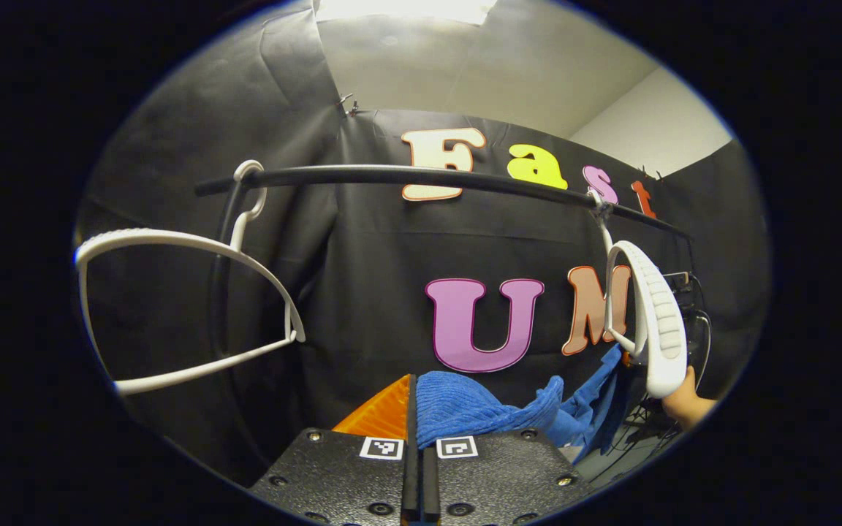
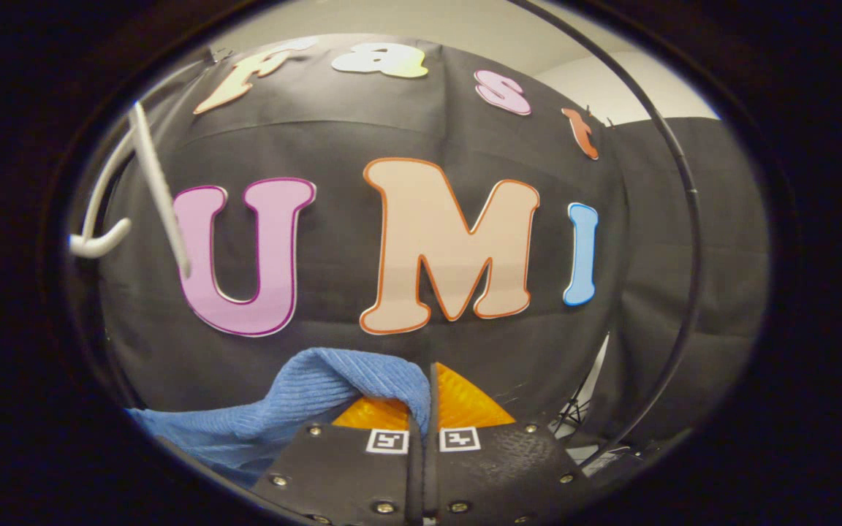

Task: Grasp the clothes on the hanger with both hands and then place them into the laundry hamper below.

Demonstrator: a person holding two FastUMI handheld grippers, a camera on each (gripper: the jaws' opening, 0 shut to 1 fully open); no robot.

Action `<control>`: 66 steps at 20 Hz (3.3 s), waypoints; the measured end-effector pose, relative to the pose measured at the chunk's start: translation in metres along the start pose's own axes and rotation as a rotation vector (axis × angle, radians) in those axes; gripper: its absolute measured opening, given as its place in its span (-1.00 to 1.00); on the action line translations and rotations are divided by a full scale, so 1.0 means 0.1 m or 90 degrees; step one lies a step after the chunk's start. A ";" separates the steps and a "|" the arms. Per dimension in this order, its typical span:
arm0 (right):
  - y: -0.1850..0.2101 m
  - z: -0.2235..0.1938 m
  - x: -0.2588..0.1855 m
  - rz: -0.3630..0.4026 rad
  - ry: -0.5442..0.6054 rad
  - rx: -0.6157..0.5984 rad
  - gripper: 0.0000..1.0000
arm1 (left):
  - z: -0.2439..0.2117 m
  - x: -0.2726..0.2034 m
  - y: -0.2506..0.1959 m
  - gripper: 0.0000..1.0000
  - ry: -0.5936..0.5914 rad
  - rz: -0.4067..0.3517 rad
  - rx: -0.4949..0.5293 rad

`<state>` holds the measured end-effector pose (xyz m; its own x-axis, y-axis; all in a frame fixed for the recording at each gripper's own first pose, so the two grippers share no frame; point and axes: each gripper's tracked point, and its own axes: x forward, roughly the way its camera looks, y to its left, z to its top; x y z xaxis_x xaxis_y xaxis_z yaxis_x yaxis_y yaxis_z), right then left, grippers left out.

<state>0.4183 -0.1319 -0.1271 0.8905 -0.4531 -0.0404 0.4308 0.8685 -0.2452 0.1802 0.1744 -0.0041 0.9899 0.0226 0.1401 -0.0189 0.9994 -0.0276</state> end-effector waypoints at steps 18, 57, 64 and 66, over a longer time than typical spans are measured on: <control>-0.02 0.53 -1.46 0.067 -0.051 0.020 -0.97 | 0.07 -0.53 -0.27 -0.95 0.020 -0.002 -0.002; 0.79 -0.85 -2.59 0.277 0.106 0.231 -1.00 | -1.89 -0.30 -1.64 -0.95 0.133 -0.061 -0.074; 1.01 -2.12 -2.54 0.257 0.233 0.200 -0.89 | -3.06 -0.39 -1.56 -0.94 0.240 -0.057 -0.052; 1.04 -2.47 -2.57 0.253 0.262 0.201 -0.96 | -3.35 -0.39 -1.44 -0.94 0.268 -0.050 -0.053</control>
<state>0.1982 0.0248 -0.3815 0.8889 -0.0708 -0.4525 0.1581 0.9747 0.1582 0.1920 0.0212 -0.3374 0.9591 -0.0829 -0.2708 0.0532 0.9919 -0.1151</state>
